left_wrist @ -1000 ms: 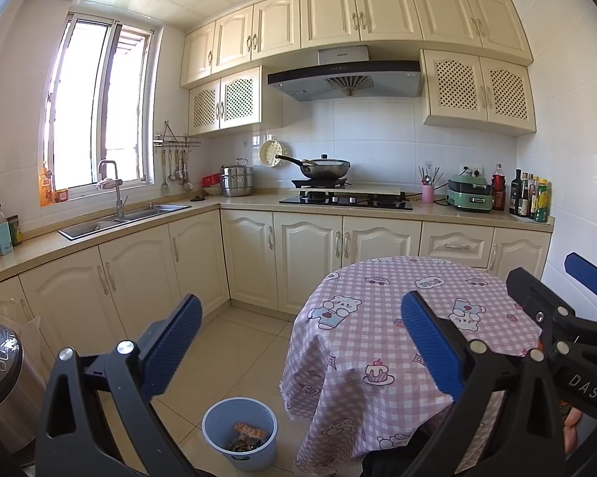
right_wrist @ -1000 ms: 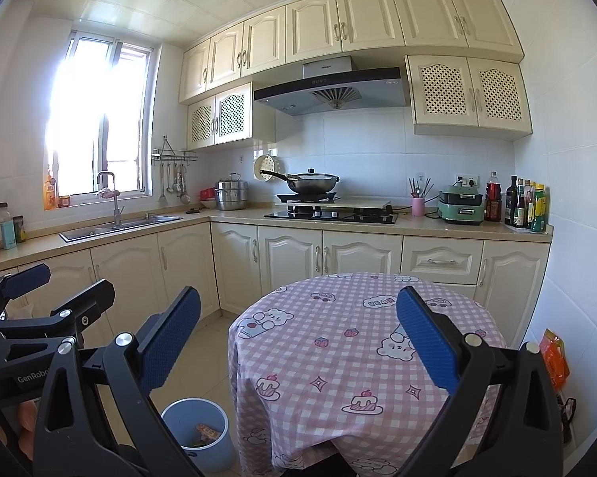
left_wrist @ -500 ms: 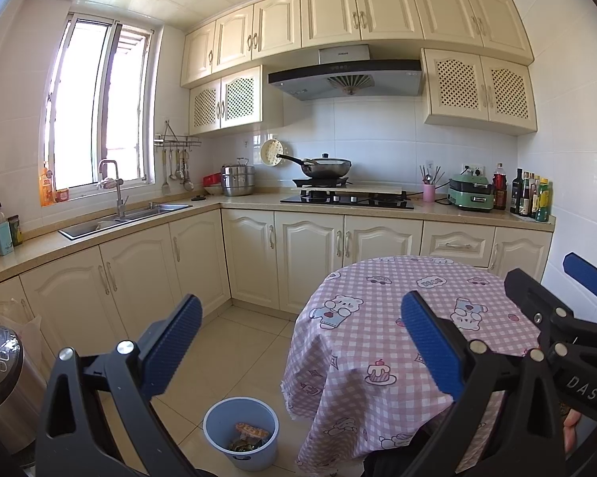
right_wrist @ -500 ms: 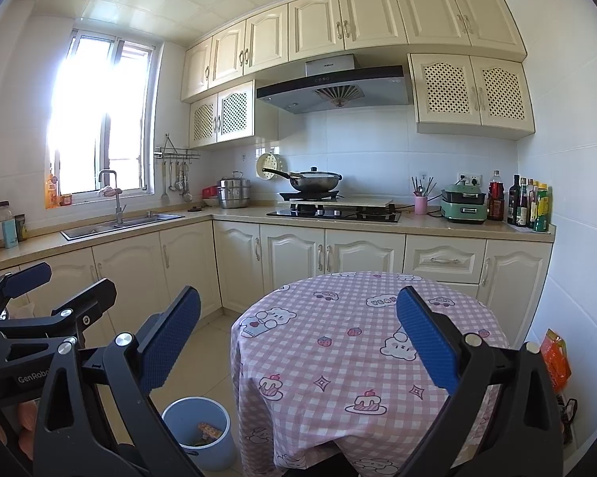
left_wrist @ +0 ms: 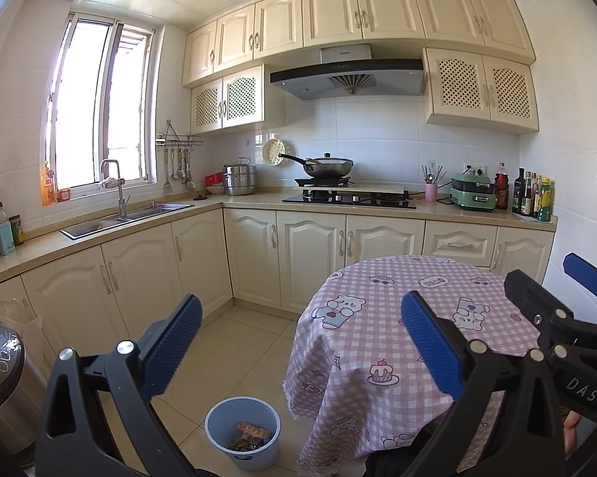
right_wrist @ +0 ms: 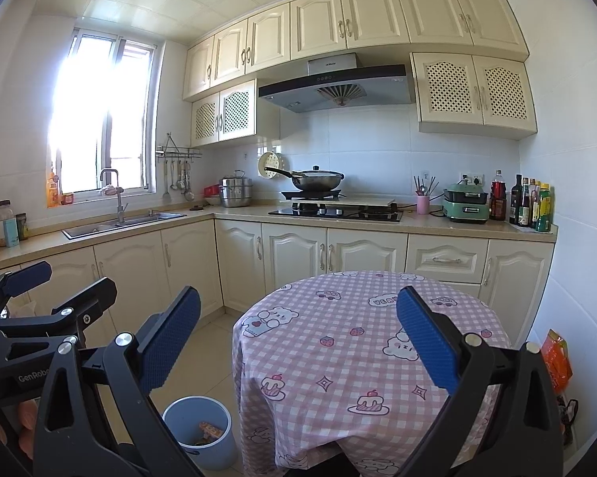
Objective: Collect trash
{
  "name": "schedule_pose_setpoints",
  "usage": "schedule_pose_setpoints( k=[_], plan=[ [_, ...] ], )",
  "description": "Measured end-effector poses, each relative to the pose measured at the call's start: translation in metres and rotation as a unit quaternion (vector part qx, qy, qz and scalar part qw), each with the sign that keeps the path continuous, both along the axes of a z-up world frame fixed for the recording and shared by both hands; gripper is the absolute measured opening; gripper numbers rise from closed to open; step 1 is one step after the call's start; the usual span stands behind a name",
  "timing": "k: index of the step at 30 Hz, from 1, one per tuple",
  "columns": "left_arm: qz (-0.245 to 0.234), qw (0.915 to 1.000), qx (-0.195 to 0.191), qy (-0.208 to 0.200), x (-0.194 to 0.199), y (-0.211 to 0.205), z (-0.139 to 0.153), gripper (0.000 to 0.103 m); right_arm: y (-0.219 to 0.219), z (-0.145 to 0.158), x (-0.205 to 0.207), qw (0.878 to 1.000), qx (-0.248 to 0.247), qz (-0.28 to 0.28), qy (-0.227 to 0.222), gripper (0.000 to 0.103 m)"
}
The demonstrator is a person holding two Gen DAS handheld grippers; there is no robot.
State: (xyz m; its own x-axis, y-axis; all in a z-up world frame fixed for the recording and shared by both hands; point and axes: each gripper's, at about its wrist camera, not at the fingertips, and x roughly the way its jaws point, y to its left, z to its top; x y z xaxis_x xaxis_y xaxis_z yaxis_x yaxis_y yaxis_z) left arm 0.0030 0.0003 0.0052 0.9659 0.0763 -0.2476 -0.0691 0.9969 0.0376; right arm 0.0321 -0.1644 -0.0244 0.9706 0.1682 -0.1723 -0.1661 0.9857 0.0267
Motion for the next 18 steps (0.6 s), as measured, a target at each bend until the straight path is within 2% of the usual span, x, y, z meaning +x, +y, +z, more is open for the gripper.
schedule_pose_setpoints(
  k=[18],
  plan=[
    [0.002, 0.9998, -0.002, 0.018, 0.011, 0.001, -0.007, 0.098, -0.003, -0.009, 0.01, 1.0, 0.002, 0.003, 0.015, 0.095]
  ],
)
